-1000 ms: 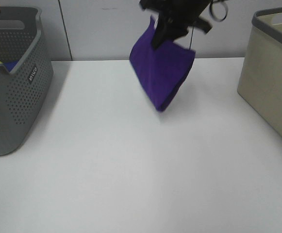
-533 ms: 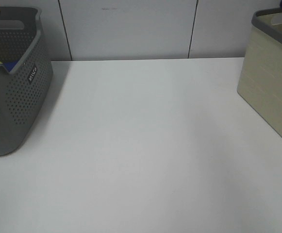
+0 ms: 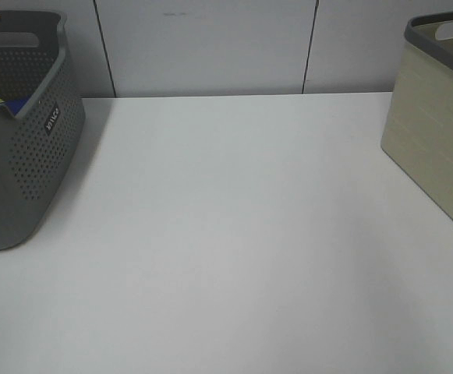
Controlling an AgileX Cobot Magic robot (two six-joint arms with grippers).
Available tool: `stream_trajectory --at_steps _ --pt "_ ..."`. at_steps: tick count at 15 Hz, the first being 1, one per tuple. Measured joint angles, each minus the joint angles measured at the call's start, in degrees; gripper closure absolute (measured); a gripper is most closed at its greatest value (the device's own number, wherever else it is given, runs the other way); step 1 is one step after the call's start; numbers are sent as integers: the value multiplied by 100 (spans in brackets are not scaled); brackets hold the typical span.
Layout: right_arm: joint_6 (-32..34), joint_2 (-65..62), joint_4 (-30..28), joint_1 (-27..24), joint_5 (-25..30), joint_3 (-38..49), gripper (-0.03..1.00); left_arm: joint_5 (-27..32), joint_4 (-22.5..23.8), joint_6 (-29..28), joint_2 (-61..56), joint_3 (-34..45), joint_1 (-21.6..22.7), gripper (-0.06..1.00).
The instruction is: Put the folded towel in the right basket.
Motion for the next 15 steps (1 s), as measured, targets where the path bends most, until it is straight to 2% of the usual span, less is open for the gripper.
stream_trajectory --at_steps 2,3,6,7,9,12,15 --pt "166 229 23 0 11 80 91 0 0 0 0 0 0 -5" --pt "309 338 138 0 11 86 83 0 0 0 0 0 0 -5" --pt "264 539 292 0 11 86 17 0 0 0 0 0 0 -5" --pt "241 556 298 0 11 86 6 0 0 0 0 0 0 -5" --pt "229 561 315 0 11 86 0 0 0 0 0 0 0 -5" --pt "-80 516 573 23 11 63 -1 0 0 0 0 0 0 -5" --pt "-86 115 934 401 -23 -17 -2 0 0 0 0 0 0 -5"
